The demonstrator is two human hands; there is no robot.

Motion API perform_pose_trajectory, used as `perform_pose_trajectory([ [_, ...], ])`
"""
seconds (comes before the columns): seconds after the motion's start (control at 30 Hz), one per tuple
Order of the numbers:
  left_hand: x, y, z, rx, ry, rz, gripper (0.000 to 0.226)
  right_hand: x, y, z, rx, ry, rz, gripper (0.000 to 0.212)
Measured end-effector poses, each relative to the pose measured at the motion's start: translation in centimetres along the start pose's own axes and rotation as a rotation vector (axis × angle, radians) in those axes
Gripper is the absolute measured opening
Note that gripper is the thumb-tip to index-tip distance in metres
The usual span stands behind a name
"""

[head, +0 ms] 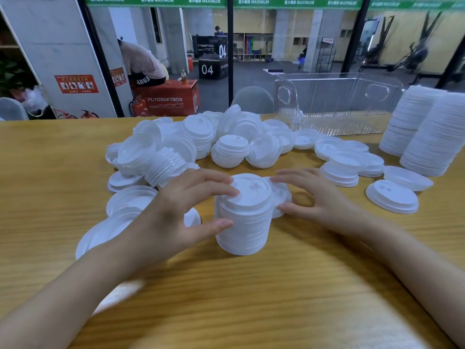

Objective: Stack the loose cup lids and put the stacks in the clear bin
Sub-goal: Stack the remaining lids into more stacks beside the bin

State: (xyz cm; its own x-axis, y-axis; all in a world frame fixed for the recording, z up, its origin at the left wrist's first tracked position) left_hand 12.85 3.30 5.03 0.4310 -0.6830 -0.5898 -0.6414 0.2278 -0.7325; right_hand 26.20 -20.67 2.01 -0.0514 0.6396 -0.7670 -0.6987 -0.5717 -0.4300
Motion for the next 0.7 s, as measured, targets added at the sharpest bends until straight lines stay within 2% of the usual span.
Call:
perform_pose_trajectory([
  [0.23, 0.0, 0.0, -0.2, -0.003, 0.003, 0.005, 0.035, -0.5, 0.0, -0.5, 0.031, 0.017, -0.076, 0.043],
  [0.4, 0.0, 0.0, -0.2, -0.002, 0.002, 0.005, 0.035, -0.3, 0.0, -0.2, 0.051, -0.020, -0.102, 0.026],
  [0.6, 0.0, 0.0, -0.3, -0.005, 0.006, -0.007, 0.034, -1.1, 0.0, -0.6, 0.239, -0.246, -0.236, 0.010],
  [0.7, 0.0, 0.0, -0.3, -0.007, 0.014, 0.000, 0.034, -1.8, 0.0, 0.4, 0.274, -0.401, -0.276, 0.008],
])
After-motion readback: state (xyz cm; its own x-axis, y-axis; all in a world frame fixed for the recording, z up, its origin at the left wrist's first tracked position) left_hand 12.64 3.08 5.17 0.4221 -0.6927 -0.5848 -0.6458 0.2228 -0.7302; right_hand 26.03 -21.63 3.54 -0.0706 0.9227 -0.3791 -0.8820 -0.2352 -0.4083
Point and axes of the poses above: each hand's wrist, its own y-axis away from the middle knuckle, its own x-axis out of the palm, z = x × y, the point moved 3 cm from there along -y, towards the middle knuckle, and after that the axes turned 8 degrees about -z, right-handed, at the moved point
